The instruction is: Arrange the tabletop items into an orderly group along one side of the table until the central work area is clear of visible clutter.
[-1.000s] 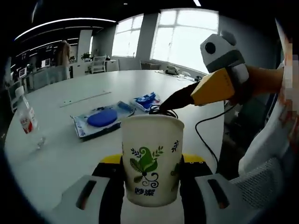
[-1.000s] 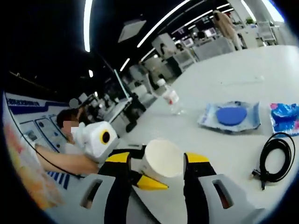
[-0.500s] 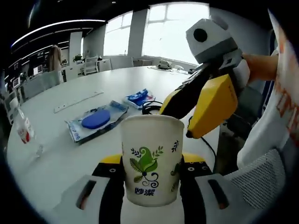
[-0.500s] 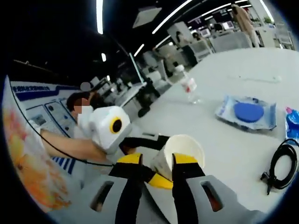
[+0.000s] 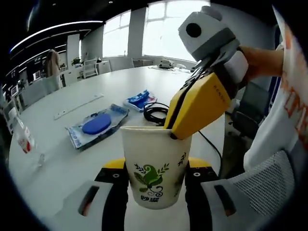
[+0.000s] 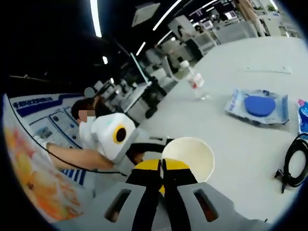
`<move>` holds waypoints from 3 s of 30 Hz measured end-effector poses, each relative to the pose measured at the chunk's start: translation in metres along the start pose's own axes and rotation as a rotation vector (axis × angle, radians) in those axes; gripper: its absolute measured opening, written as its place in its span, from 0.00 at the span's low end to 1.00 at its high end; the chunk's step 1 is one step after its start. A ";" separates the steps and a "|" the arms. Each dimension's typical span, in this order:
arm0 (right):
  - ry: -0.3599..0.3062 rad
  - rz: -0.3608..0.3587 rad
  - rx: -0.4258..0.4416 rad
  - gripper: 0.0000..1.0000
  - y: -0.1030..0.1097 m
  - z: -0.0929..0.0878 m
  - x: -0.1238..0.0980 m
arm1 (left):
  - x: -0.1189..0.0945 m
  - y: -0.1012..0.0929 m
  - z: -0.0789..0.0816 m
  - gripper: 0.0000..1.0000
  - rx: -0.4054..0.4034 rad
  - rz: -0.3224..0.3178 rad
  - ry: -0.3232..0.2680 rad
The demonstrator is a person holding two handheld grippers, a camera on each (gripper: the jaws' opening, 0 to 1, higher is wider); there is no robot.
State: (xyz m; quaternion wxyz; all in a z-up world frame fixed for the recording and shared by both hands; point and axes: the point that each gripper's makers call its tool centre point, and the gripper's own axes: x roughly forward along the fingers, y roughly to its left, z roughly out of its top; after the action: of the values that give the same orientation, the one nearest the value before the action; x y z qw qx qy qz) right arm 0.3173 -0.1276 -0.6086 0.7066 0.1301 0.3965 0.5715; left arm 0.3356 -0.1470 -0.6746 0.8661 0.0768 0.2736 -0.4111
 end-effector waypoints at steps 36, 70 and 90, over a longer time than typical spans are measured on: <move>0.117 -0.019 -0.093 0.00 0.000 -0.011 0.002 | -0.011 0.005 -0.004 0.58 -0.007 0.057 0.010; 0.181 -0.058 -0.228 0.00 -0.007 0.010 0.025 | -0.050 0.026 -0.026 0.91 -0.136 0.181 -0.058; 0.277 -0.106 -0.462 0.00 -0.030 0.039 0.061 | -0.084 0.014 -0.033 0.93 -0.102 0.216 -0.122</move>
State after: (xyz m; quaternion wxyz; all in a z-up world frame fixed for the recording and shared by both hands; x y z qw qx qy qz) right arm 0.3682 -0.0714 -0.6274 0.6855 -0.1349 0.3546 0.6214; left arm 0.2897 -0.0701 -0.6590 0.9232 0.0367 0.2309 -0.3049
